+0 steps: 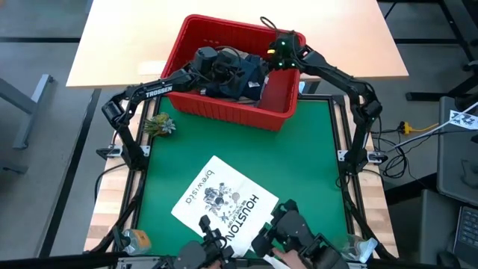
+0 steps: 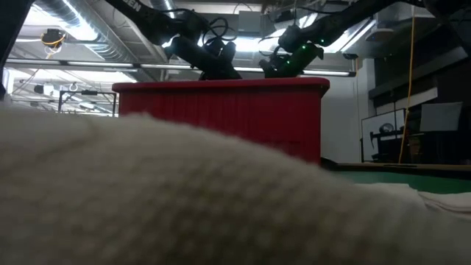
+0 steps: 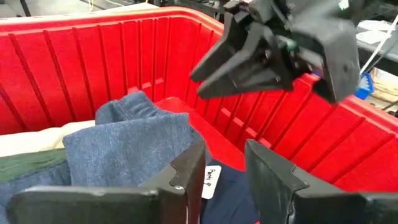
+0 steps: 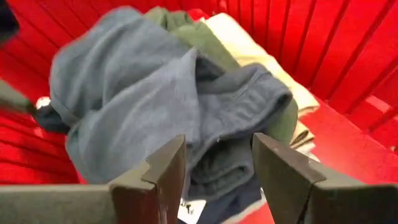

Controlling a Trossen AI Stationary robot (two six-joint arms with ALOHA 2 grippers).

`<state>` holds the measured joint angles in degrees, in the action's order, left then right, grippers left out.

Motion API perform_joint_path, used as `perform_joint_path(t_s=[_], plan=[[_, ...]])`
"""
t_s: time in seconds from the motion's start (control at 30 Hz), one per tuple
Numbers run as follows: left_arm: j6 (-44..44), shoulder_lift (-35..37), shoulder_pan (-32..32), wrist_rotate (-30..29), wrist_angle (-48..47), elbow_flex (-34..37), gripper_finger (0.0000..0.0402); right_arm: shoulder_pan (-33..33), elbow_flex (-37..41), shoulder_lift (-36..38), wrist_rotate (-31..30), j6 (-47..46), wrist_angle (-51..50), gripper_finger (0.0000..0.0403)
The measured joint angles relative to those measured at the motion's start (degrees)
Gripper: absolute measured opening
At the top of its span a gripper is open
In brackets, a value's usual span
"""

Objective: Fold Laundry from Bin
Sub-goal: Put the stacked clothes into the red organizer bin

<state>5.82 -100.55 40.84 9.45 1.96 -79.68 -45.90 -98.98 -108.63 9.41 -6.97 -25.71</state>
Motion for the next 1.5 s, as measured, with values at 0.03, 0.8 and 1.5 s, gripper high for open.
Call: perform_joint_path(t_s=[0.03,0.8,1.5], plan=[[0.00,0.00,0.00,0.00,0.00,0.00,0.0108,-0.24,0.00,-0.01,0.74,-0.66,0.49,0.0186],[0.22,-0.04,0.00,0.00,0.02,0.00,0.0108,0.18,0.09,-3.90,5.23,-6.61,3.16,0.0186],[0.20,-0.04,0.00,-0.99,0.00,0.02,0.0108,0.99,0.07,-4.16,7.16,-6.70,5.41,0.0060]])
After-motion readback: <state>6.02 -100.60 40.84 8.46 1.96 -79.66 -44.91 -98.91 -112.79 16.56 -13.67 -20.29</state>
